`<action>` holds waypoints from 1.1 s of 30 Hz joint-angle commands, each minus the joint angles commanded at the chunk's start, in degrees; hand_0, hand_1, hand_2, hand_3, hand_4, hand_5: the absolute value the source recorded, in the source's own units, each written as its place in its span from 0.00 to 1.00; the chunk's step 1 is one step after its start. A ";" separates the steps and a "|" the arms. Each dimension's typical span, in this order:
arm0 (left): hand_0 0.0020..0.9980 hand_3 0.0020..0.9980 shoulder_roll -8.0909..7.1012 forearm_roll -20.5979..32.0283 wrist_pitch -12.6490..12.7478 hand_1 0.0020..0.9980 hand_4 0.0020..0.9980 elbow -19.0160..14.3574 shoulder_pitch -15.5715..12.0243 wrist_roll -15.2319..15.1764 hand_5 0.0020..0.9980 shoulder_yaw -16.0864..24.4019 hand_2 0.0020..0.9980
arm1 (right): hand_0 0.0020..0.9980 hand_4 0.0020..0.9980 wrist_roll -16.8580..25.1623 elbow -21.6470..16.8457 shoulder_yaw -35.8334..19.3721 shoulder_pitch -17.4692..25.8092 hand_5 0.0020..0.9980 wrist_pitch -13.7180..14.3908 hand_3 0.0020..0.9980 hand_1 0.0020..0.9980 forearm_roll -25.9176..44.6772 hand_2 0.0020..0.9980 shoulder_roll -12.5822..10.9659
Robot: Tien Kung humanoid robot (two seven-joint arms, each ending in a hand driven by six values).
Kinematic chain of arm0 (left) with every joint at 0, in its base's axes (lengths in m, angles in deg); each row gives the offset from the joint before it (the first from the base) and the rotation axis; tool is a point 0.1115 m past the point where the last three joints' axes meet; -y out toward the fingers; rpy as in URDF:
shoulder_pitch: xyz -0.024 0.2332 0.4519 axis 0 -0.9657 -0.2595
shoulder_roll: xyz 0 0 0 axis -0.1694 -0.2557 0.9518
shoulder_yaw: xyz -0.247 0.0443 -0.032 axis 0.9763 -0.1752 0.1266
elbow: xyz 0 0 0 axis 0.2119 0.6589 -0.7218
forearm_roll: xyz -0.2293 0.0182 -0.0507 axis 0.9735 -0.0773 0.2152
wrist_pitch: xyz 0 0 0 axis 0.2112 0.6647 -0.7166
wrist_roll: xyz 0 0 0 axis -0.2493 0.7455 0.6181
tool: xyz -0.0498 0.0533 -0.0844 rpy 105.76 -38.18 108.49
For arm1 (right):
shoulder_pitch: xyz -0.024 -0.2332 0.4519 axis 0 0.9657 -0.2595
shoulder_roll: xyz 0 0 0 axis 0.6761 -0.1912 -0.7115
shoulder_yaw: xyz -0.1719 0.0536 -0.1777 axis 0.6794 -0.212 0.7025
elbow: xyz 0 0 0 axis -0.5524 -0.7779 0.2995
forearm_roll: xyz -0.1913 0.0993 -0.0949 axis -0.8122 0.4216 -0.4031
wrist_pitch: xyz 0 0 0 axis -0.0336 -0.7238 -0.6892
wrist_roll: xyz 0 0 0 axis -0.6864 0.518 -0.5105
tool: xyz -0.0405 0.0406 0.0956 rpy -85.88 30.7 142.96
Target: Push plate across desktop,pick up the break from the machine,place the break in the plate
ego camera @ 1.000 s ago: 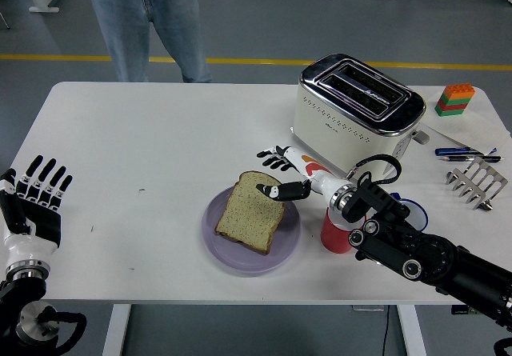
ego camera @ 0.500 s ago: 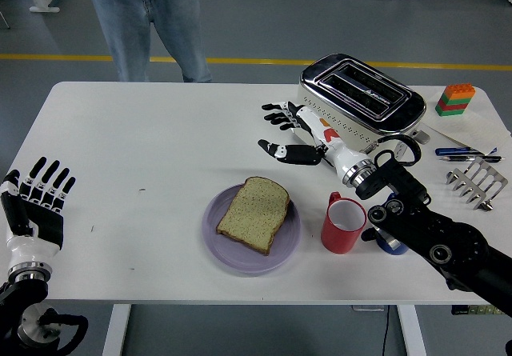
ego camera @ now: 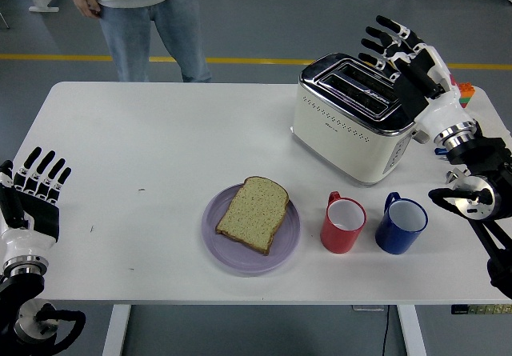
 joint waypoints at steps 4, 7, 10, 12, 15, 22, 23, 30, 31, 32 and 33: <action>0.75 0.70 -0.16 -0.73 0.15 0.70 0.51 -1.26 -0.25 0.19 1.00 -0.12 0.71 | 0.71 0.59 0.09 0.85 -8.94 6.26 0.31 0.19 0.70 0.69 -0.55 0.70 -0.70; 0.75 0.70 -0.37 -0.84 0.25 0.70 0.51 -2.00 -0.24 0.24 1.00 -0.21 0.71 | 0.71 0.59 -0.09 0.80 -14.63 9.94 0.31 -0.23 0.70 0.69 -0.33 0.70 -1.29; 0.75 0.70 -0.64 -0.97 0.32 0.70 0.51 -2.72 -0.28 0.28 1.00 -0.29 0.71 | 0.70 0.58 -0.09 0.57 -17.67 13.70 0.31 -0.42 0.70 0.69 0.18 0.70 -2.05; 0.75 0.70 -0.75 -1.00 0.34 0.70 0.51 -3.01 -0.32 0.28 1.00 -0.36 0.71 | 0.70 0.58 -0.13 0.36 -18.06 15.51 0.31 -0.71 0.70 0.69 0.52 0.70 -2.45; 0.75 0.70 -0.94 -1.12 0.33 0.70 0.51 -3.28 -0.32 0.38 1.00 -0.61 0.71 | 0.70 0.58 -0.31 -0.01 -17.78 18.20 0.31 -1.09 0.70 0.69 0.96 0.70 -2.57; 0.75 0.70 -1.34 -0.99 0.36 0.70 0.51 -3.29 -0.09 0.73 1.00 -1.11 0.71 | 0.70 0.58 -0.83 -1.03 -17.62 22.75 0.31 -1.68 0.70 0.69 1.43 0.70 -0.87; 0.75 0.70 -1.45 -0.84 0.38 0.71 0.51 -3.15 -0.02 0.83 1.00 -1.20 0.71 | 0.70 0.58 -1.04 -1.51 -18.10 23.54 0.31 -1.90 0.70 0.69 0.93 0.70 -0.07; 0.75 0.70 -1.65 -0.23 0.75 0.71 0.51 -2.54 0.08 1.00 1.00 -1.56 0.71 | 0.71 0.58 -0.71 -3.78 -17.56 26.15 0.31 -2.28 0.70 0.70 -0.49 0.71 2.80; 0.75 0.70 -1.66 -0.16 0.81 0.71 0.51 -2.40 0.15 1.00 1.00 -1.70 0.71 | 0.71 0.58 -0.10 -4.27 -16.78 26.49 0.31 -2.13 0.70 0.70 -0.20 0.71 3.24; 0.75 0.70 -1.67 -0.12 0.84 0.71 0.51 -2.29 0.20 1.00 1.00 -1.81 0.71 | 0.71 0.58 0.43 -4.53 -16.12 26.62 0.31 -2.05 0.70 0.70 0.11 0.71 3.49; 0.75 0.70 -1.68 -0.11 0.84 0.71 0.51 -2.23 0.22 1.00 1.00 -1.87 0.71 | 0.71 0.58 0.77 -4.62 -15.71 26.65 0.31 -2.03 0.70 0.70 0.33 0.71 3.59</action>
